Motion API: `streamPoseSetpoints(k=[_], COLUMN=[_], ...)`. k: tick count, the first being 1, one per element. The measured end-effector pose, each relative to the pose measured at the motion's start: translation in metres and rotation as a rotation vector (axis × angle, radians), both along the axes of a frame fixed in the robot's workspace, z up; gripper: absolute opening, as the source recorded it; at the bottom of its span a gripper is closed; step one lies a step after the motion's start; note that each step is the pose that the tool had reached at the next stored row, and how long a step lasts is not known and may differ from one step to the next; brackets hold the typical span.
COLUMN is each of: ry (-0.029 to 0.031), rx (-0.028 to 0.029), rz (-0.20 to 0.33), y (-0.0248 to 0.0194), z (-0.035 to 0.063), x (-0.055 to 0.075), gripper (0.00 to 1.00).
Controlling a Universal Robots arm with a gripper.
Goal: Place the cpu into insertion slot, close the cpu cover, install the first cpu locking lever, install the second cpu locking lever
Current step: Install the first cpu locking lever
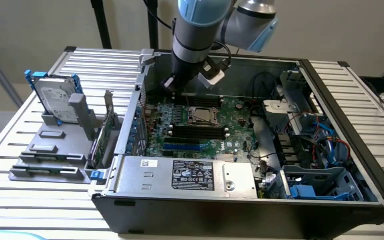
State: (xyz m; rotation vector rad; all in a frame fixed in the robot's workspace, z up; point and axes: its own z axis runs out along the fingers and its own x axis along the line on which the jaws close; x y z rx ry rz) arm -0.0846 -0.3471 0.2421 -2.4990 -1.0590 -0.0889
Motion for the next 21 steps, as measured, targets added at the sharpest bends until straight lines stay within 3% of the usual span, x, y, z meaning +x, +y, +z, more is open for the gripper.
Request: streamPoseSetpoints(k=[13,16,18,21], ry=[-0.0027,-0.0033,-0.0062,-0.0164], rx=[0.0001,0.0001,0.0002,0.0002], rz=[-0.009,-0.010,-0.010,-0.010], y=[-0.0001,-0.0007,-0.0010,-0.0011], z=[0.0029,0.0007,-0.0013,-0.0055], x=[0.030,0.031,0.031,0.031], gripper=[0.11,0.11,0.11,0.11])
